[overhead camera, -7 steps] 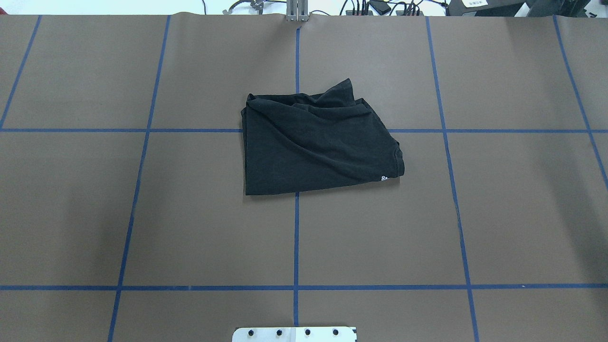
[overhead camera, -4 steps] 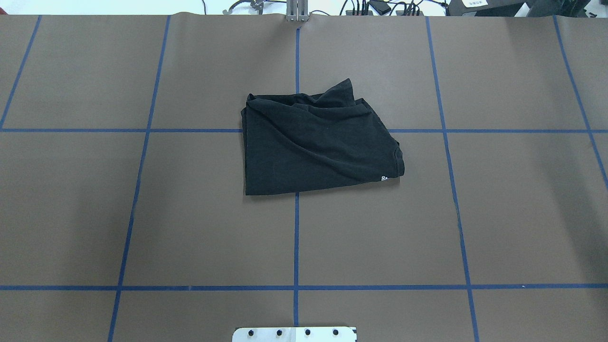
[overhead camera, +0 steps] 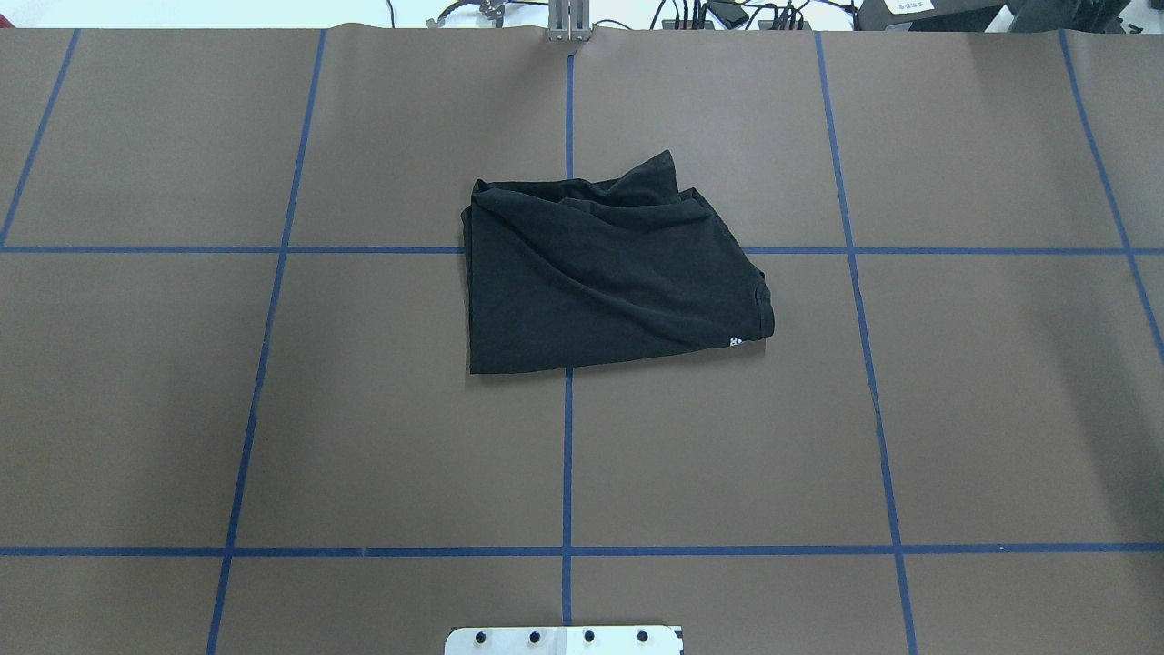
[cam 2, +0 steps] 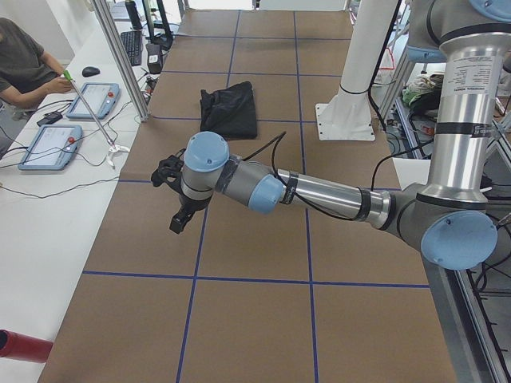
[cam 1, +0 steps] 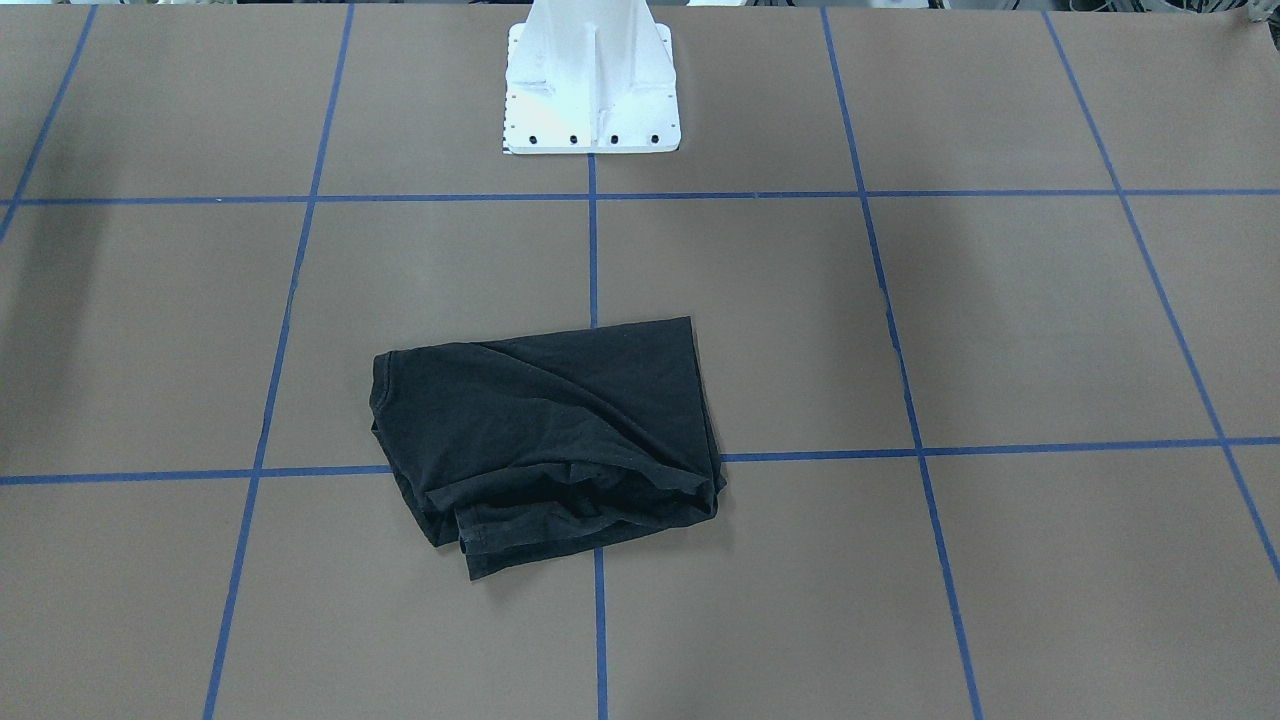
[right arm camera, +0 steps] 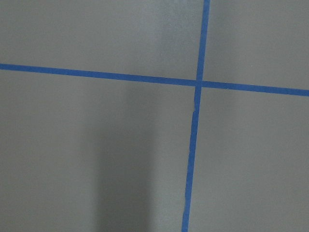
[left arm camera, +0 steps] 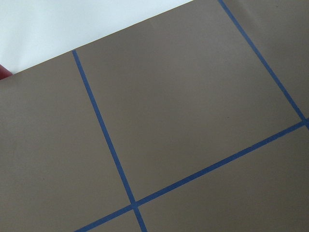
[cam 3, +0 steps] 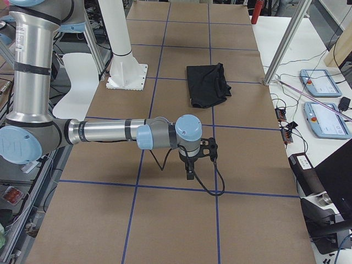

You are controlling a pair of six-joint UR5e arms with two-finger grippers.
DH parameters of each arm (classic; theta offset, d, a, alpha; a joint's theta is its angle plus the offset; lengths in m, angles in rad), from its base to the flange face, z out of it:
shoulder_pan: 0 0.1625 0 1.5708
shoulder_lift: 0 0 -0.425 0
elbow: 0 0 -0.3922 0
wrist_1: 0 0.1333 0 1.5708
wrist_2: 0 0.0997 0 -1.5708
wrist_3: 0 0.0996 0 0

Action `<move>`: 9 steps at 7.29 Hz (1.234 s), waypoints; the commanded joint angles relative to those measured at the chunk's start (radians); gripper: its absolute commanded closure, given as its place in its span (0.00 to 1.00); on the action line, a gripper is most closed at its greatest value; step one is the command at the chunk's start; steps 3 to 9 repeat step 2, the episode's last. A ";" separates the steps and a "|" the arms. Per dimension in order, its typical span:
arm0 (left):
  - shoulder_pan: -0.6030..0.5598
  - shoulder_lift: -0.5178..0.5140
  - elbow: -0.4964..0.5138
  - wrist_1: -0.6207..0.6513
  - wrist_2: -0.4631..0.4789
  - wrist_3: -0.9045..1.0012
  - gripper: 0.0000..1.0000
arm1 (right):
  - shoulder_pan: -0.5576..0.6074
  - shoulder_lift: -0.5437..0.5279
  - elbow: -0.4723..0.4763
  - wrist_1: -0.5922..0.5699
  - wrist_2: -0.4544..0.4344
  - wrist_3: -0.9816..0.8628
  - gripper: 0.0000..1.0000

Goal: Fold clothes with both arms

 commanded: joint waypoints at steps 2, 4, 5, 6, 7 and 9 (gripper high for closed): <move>0.000 -0.001 -0.019 0.000 0.006 -0.002 0.00 | 0.000 -0.002 0.000 0.000 0.003 0.002 0.00; 0.000 -0.001 -0.019 0.000 0.006 -0.002 0.00 | 0.000 -0.002 0.000 0.000 0.003 0.002 0.00; 0.000 -0.001 -0.019 0.000 0.006 -0.002 0.00 | 0.000 -0.002 0.000 0.000 0.003 0.002 0.00; 0.000 -0.001 -0.019 0.000 0.006 -0.002 0.00 | 0.000 -0.002 0.000 0.000 0.003 0.002 0.00; 0.000 -0.001 -0.019 0.000 0.006 -0.002 0.00 | 0.000 -0.002 0.000 0.000 0.003 0.002 0.00; 0.000 -0.001 -0.019 0.000 0.006 -0.002 0.00 | 0.000 -0.002 0.000 0.000 0.003 0.002 0.00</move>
